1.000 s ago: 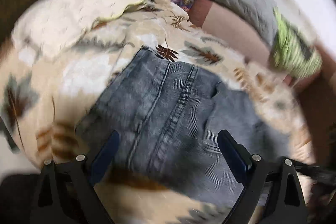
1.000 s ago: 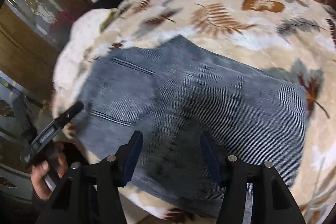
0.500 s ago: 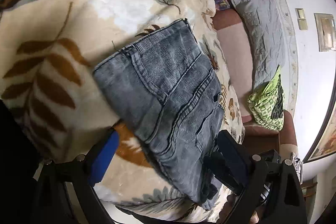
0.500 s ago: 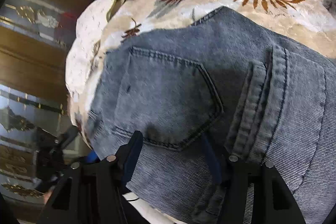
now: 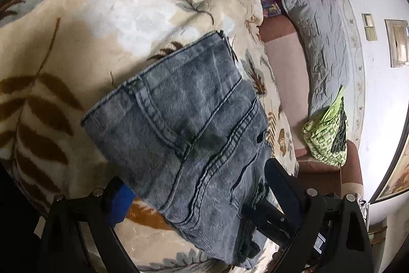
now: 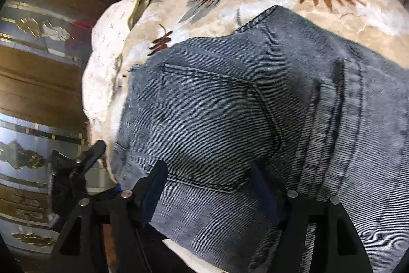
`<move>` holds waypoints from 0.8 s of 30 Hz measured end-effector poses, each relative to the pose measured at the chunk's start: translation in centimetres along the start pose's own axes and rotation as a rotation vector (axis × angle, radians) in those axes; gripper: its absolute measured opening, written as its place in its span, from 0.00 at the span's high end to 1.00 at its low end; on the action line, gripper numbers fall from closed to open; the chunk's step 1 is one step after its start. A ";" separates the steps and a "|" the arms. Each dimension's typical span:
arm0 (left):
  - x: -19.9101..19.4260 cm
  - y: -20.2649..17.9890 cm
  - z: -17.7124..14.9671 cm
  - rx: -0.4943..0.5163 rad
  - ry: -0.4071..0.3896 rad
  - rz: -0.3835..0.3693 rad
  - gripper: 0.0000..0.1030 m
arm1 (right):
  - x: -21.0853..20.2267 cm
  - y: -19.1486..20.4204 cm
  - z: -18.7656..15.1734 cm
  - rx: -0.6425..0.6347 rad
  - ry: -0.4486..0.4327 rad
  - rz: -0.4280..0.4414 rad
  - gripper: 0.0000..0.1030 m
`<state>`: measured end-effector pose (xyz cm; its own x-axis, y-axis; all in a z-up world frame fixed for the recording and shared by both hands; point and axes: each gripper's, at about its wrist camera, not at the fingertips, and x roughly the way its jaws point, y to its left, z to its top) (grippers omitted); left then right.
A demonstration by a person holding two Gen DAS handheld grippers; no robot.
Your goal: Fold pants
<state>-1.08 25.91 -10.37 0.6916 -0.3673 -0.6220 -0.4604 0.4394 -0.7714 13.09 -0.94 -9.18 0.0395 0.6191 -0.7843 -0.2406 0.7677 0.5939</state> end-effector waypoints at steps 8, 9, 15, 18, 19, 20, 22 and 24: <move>-0.1 -0.2 0.4 0.084 -0.030 0.148 0.76 | 0.5 -0.9 0.3 0.049 0.016 0.039 0.29; -0.2 -0.5 0.4 0.095 -0.035 0.149 0.78 | 0.4 -0.9 0.3 0.047 0.015 0.042 0.29; -2.0 -3.9 -0.7 0.241 -0.113 0.155 0.81 | -1.1 -1.8 -0.6 0.080 -0.020 0.071 0.29; -2.7 -7.0 -2.0 0.361 -0.162 0.169 0.81 | -3.8 -3.0 -1.9 0.096 -0.092 0.100 0.29; -3.0 -8.7 -2.7 0.428 -0.183 0.170 0.81 | -4.9 -3.5 -2.3 0.106 -0.118 0.118 0.29; -3.1 -9.9 -3.5 0.480 -0.196 0.169 0.81 | -6.1 -4.2 -2.7 0.116 -0.149 0.133 0.29; -3.2 -12.6 -5.4 0.593 -0.224 0.171 0.82 | -9.9 -6.2 -4.0 0.150 -0.250 0.149 0.29; -3.0 -15.1 -7.3 0.689 -0.236 0.164 0.82 | -13.7 -9.0 -5.4 0.200 -0.347 0.144 0.29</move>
<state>-0.28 14.45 2.17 0.7809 -0.1015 -0.6163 -0.1682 0.9161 -0.3640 9.52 -17.21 -4.80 0.3519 0.7152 -0.6038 -0.0764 0.6649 0.7430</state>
